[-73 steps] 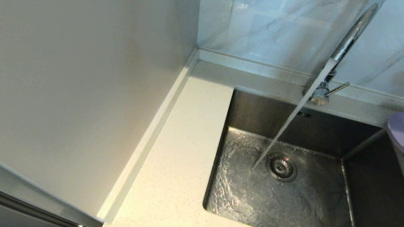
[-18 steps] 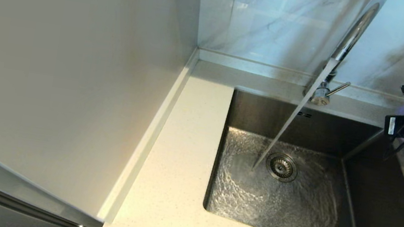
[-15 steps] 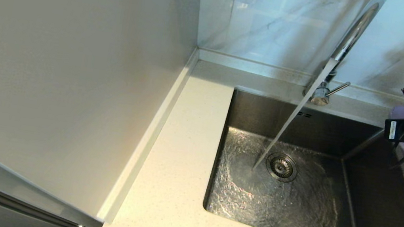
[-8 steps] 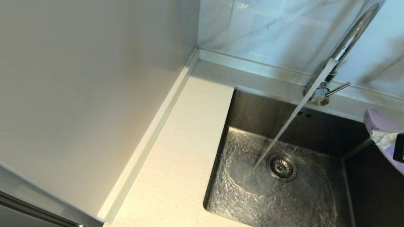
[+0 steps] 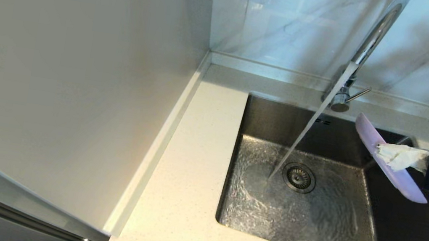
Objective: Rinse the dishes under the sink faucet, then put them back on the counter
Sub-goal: Rinse the plate
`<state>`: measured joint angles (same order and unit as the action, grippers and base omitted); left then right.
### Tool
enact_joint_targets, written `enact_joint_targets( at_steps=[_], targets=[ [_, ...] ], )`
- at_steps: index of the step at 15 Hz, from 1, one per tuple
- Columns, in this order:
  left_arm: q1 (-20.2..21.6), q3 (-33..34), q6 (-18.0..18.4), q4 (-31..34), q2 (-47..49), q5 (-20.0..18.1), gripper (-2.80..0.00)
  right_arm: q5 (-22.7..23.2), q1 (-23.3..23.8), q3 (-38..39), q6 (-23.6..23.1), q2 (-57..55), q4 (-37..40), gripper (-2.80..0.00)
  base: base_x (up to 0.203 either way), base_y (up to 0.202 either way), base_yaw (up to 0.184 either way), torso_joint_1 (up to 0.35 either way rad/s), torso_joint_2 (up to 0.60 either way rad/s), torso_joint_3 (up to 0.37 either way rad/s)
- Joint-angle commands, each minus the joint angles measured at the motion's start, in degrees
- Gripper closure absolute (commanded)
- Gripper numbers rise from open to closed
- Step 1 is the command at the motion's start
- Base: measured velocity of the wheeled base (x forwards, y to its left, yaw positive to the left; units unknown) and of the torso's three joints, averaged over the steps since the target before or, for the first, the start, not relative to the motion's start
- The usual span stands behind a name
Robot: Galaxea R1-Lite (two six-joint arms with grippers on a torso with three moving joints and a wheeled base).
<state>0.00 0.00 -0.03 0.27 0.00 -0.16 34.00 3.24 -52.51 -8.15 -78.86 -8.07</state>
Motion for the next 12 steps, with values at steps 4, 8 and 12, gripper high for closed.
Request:
enact_joint_targets(
  at_steps=[4,8,12],
  targets=[
    [0.0,0.0,-0.06,0.0,0.0,-0.02,0.0,4.91,-5.46,1.0,8.64,3.71,-0.11,0.0,0.0,0.0,0.0,0.0,0.0,0.0],
    [0.0,0.0,-0.06,0.0,0.0,-0.02,0.0,4.82,-6.84,0.6,16.29,2.09,-0.76,0.0,0.0,0.0,0.0,0.0,0.0,0.0],
    [0.0,0.0,-0.06,0.0,0.0,-0.02,0.0,4.51,-6.84,0.09,29.65,0.25,-8.94,0.0,0.0,0.0,0.0,0.0,0.0,0.0]
  ],
)
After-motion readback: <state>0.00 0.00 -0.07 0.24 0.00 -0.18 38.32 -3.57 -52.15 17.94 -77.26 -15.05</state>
